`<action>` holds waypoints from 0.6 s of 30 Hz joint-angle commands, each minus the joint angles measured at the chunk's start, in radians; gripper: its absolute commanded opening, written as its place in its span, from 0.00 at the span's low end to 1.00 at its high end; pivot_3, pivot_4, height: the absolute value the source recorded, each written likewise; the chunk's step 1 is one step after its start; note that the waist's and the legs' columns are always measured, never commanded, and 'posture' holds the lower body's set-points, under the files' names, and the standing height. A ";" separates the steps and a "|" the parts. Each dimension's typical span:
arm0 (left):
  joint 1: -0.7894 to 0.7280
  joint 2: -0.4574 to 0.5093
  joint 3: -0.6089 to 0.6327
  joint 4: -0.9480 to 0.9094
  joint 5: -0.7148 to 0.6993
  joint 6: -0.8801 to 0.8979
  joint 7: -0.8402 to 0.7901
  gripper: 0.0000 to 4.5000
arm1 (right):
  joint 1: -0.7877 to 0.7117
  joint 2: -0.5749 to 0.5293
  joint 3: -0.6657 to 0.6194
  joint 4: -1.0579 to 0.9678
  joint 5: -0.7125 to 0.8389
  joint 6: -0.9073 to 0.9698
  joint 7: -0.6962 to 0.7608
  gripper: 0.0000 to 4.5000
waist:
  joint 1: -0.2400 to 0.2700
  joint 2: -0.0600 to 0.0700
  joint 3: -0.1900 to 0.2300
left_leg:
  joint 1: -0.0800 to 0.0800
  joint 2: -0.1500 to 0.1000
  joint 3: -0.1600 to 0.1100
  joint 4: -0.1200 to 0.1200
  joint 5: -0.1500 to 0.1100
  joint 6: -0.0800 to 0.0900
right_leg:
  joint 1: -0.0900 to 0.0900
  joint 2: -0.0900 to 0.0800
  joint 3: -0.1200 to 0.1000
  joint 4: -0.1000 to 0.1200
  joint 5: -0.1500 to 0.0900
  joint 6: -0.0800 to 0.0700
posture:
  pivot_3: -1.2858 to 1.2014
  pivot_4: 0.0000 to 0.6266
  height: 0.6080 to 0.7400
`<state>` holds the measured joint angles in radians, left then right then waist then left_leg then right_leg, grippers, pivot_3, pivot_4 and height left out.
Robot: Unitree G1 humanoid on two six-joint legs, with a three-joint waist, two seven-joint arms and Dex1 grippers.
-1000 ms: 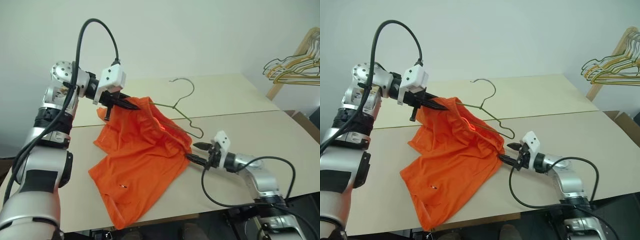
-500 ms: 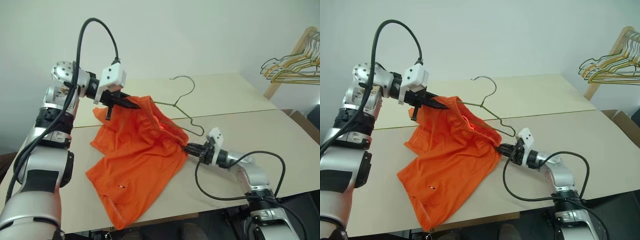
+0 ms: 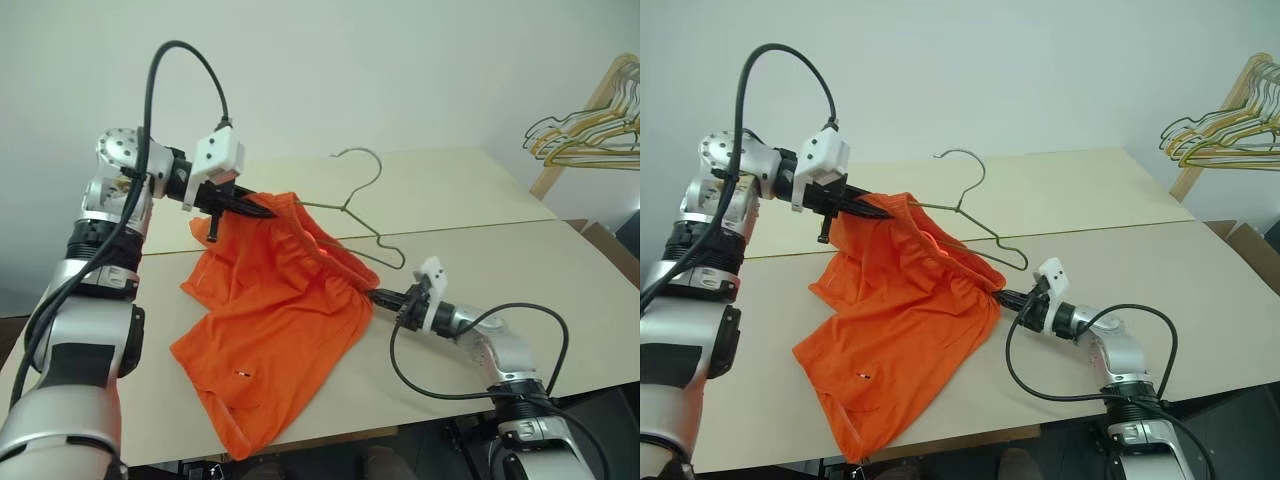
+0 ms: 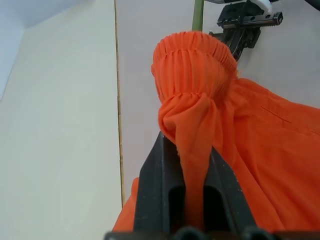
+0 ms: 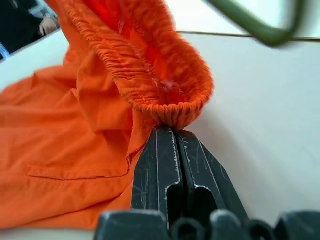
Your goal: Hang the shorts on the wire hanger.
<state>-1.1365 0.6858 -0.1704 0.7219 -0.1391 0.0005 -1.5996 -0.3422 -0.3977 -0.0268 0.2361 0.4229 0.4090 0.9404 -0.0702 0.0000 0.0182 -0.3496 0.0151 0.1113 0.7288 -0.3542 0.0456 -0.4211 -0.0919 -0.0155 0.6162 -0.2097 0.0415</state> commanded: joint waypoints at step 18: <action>0.027 0.107 -0.008 -0.006 -0.028 -0.089 -0.015 0.00 | 0.009 -0.112 -0.110 -0.018 0.068 0.035 0.015 0.00 | 0.001 0.000 0.000 | 0.000 0.000 0.000 0.000 0.000 0.000 | 0.000 0.000 0.001 0.000 0.000 0.000 | 0.52 0.00 1.00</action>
<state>-1.0971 0.7531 -0.1955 0.7087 -0.1736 -0.0638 -1.6108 -0.3369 -0.4804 -0.0899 0.2244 0.4865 0.4450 0.9608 -0.0692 0.0000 0.0181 -0.3492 0.0151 0.1115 0.7290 -0.3543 0.0457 -0.4210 -0.0918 -0.0149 0.6166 -0.2097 0.0414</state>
